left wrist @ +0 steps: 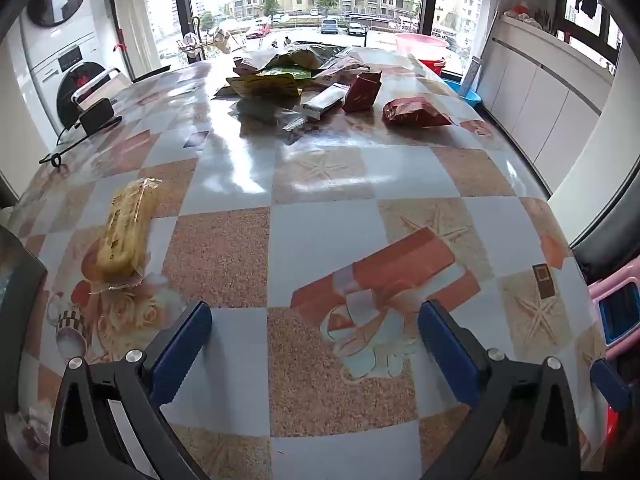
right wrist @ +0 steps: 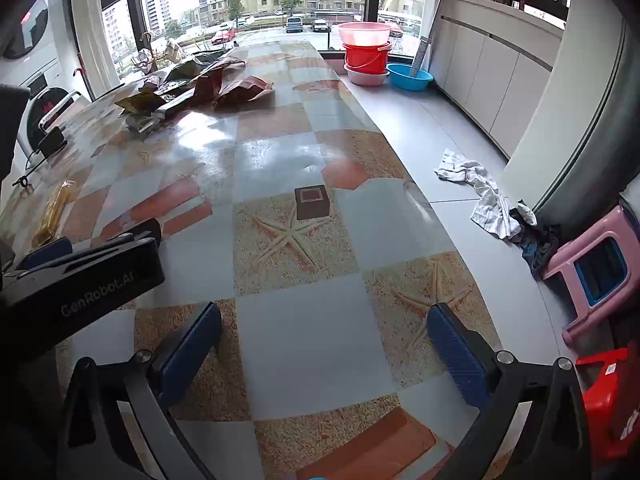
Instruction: Organize snacks
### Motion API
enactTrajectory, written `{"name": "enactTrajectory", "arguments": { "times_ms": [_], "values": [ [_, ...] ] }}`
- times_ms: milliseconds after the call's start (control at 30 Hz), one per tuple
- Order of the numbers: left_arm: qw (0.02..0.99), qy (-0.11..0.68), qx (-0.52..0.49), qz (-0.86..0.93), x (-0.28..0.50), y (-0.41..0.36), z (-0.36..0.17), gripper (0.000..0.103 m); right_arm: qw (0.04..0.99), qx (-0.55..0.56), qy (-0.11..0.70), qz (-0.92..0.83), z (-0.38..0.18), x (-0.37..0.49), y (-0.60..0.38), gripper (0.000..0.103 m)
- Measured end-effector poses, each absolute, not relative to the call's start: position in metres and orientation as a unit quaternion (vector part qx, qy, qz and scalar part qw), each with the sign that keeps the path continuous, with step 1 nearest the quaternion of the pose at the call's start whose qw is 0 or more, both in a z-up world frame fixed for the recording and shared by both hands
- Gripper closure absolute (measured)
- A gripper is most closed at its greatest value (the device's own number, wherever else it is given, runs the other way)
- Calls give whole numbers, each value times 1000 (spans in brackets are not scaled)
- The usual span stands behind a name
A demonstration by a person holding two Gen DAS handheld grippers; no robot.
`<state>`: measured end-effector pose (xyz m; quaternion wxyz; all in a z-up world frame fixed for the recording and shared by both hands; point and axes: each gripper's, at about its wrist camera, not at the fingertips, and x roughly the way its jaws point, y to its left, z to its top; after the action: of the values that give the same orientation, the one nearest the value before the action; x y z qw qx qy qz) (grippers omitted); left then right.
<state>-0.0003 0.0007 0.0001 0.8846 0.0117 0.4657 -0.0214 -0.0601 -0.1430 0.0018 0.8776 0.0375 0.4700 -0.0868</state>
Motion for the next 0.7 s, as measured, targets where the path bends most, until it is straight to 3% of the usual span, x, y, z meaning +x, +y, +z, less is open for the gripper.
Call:
{"name": "enactTrajectory", "arguments": {
  "times_ms": [700],
  "values": [
    [885,465,12,-21,0,1,0,0,878,35,469,-85,2,-64,-144,0]
  ]
}}
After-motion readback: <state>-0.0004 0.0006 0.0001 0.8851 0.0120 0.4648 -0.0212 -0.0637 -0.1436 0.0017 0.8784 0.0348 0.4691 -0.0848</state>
